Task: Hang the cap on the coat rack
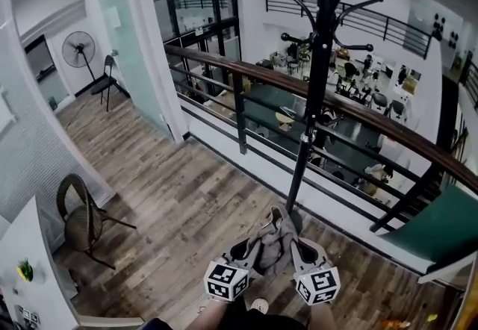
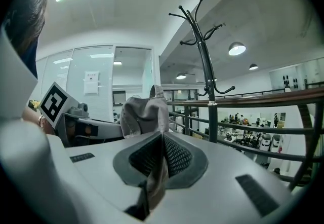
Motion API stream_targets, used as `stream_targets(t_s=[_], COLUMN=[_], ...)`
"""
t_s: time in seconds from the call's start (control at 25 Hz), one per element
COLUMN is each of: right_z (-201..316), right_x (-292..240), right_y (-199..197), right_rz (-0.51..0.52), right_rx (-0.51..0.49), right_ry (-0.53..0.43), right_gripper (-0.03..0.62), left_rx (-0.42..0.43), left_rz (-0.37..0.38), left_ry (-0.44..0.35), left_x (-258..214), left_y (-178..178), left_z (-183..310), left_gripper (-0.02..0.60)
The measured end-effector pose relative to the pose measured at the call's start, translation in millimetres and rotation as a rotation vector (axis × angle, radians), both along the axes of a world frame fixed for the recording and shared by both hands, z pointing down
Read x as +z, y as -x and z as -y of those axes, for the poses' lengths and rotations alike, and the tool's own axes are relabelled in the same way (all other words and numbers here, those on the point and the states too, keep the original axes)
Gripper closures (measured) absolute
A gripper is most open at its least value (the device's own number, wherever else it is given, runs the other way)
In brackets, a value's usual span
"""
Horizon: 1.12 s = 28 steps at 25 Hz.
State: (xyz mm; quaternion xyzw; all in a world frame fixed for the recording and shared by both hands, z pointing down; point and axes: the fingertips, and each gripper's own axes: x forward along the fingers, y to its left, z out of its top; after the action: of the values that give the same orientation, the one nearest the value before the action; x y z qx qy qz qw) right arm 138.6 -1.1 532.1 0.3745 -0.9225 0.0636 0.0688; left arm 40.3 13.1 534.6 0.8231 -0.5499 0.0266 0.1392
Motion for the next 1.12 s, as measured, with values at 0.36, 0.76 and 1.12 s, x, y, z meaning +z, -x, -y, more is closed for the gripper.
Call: stream_targets(t_s=[0.36,0.76,1.12], right_z=[40.9,145.1,217.8], right_x=[5.4,-9.0,-29.8], right_y=[9.5,52.1,89.6], right_rz=[-0.013,-0.016,-0.001], right_rx=[0.041,0.113,0.218], right_ry=[-0.007,-0.046,-0.087], right_gripper=[0.574,0.574,0.574], left_rx=[0.043,0.120,0.234], left_rz=[-0.007,-0.010,-0.009], left_ry=[-0.012,-0.055,-0.106], left_x=[6.5,-6.1,-28.6], left_y=[11.6,53.2,88.1], left_z=[47.9,160.0,244.9], left_gripper=[0.531,0.532,0.531])
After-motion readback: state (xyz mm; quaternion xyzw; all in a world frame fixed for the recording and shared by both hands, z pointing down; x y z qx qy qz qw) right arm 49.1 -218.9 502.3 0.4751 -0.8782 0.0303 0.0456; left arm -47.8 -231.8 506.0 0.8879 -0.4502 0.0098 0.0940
